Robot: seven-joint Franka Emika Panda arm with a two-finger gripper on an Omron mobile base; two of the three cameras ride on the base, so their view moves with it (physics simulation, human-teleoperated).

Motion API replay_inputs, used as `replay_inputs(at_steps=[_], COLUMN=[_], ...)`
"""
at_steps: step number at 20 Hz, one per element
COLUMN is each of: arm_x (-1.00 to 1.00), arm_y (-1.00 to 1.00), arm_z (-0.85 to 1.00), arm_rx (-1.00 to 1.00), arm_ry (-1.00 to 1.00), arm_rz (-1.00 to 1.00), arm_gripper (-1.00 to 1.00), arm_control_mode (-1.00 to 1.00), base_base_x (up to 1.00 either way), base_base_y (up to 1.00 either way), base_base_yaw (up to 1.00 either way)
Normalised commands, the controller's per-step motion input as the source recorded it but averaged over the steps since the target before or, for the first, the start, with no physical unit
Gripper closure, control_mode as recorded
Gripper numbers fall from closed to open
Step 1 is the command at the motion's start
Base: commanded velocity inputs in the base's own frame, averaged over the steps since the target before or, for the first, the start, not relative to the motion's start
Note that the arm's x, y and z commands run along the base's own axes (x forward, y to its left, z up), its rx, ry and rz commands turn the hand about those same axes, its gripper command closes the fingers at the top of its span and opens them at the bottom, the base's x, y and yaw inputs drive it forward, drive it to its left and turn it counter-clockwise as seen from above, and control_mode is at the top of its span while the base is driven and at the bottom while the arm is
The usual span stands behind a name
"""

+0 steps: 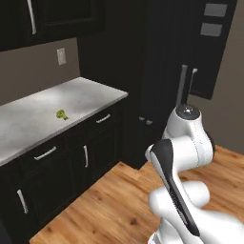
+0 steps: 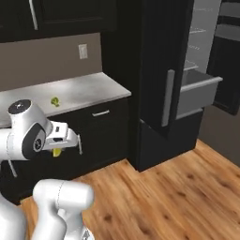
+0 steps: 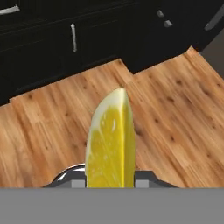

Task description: Place the lemon wedge and broccoli inside the fridge drawer. Close the drawer after placing the vegetables.

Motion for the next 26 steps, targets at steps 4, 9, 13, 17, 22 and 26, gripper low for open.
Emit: replay_inputs(at_steps=[4, 9, 13, 17, 22, 26], arm_x=[0.0, 0.0, 0.0, 0.0, 0.0, 0.0], arm_y=[0.0, 0.0, 0.0, 0.0, 0.0, 0.0], arm_z=[0.0, 0.0, 0.0, 0.0, 0.0, 0.0], arm_rx=[0.0, 0.0, 0.0, 0.0, 0.0, 0.0], arm_ry=[0.0, 0.0, 0.0, 0.0, 0.0, 0.0], arm_rz=[0.0, 0.0, 0.0, 0.0, 0.0, 0.0], arm_gripper=[1.0, 1.0, 1.0, 1.0, 1.0, 1.0], arm_control_mode=[1.0, 1.0, 1.0, 1.0, 1.0, 1.0], base_base_x=[0.77, 0.85, 0.8, 0.67, 0.69, 0.81], base_base_y=[-1.0, -1.0, -1.0, -1.0, -1.0, -0.99], base_base_yaw=[-0.15, -0.01, 0.02, 0.1, 0.17, 0.26])
